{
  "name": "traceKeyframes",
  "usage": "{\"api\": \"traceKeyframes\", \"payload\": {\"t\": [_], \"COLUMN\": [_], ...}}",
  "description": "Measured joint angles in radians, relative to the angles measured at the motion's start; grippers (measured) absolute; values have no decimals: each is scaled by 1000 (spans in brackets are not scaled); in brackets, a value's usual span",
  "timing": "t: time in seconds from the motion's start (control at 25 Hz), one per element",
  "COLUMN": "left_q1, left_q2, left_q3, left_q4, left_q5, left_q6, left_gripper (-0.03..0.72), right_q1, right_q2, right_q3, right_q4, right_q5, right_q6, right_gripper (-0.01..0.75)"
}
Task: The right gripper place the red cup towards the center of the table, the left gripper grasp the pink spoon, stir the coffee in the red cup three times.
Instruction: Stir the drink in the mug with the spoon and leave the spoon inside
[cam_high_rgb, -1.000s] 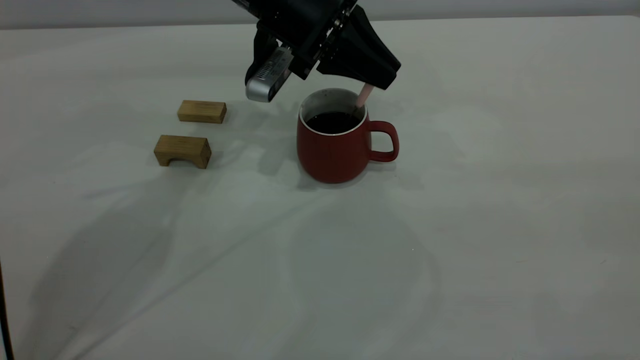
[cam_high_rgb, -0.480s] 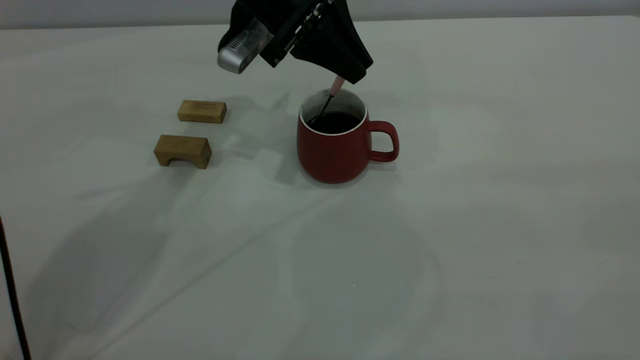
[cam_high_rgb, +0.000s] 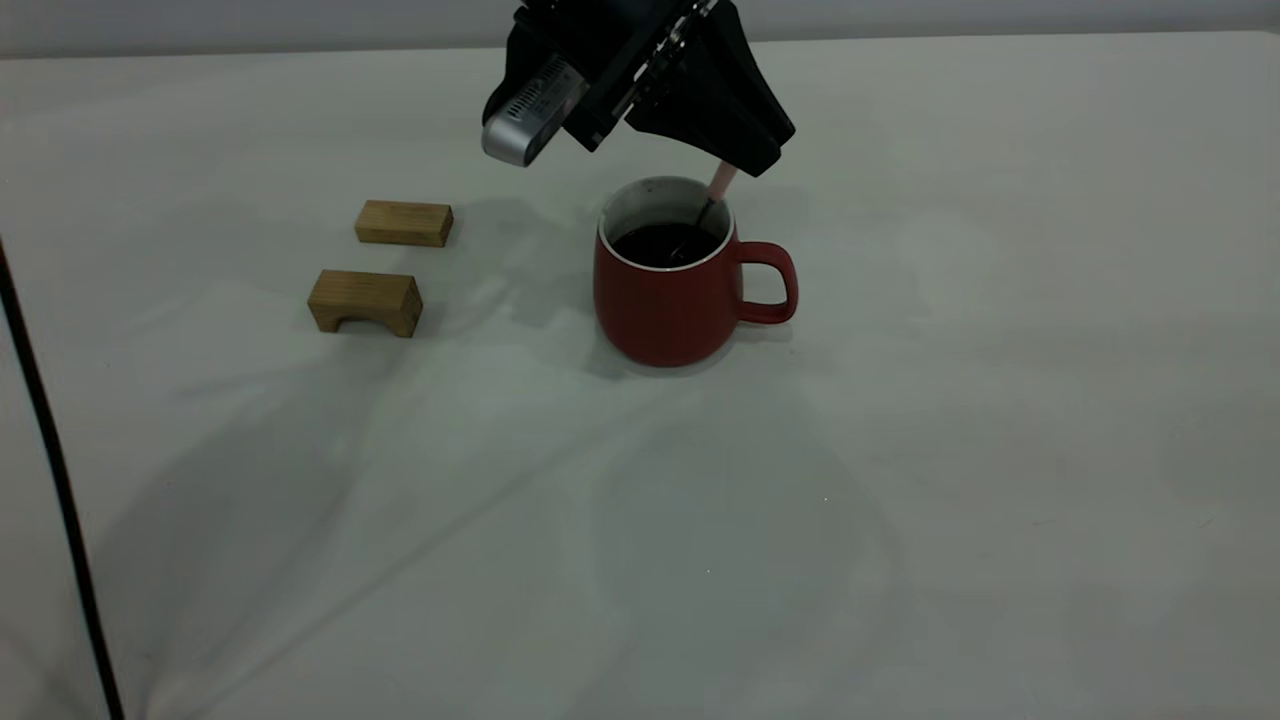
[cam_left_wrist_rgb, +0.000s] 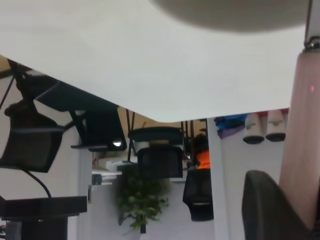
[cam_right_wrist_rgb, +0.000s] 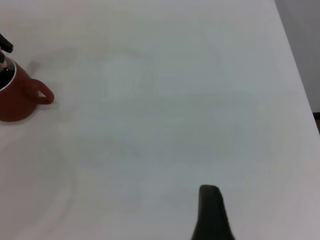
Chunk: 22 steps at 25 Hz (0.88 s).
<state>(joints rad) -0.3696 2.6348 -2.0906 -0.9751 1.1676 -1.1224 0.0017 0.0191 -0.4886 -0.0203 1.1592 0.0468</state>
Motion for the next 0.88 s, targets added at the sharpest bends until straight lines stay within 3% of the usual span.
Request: {"api": "traceKeyframes", "payload": {"t": [0.2, 0.52, 0.76, 0.88], "left_q1": [0, 0, 0, 0], "left_q2": [0, -2, -2, -9], "left_q3": [0, -2, -2, -22], "left_q4": [88, 104, 143, 145], "left_q5": [0, 0, 0, 0], "left_q6": [-76, -86, -88, -90], "left_gripper": [162, 168, 343, 381], "right_q1": [0, 0, 0, 0], "right_q2": [0, 0, 0, 0], "right_q3": [0, 0, 0, 0], "right_q4": [0, 0, 0, 0], "right_q5": [0, 0, 0, 0], "right_q6": [0, 0, 0, 0], "right_gripper": [586, 586, 586, 586]}}
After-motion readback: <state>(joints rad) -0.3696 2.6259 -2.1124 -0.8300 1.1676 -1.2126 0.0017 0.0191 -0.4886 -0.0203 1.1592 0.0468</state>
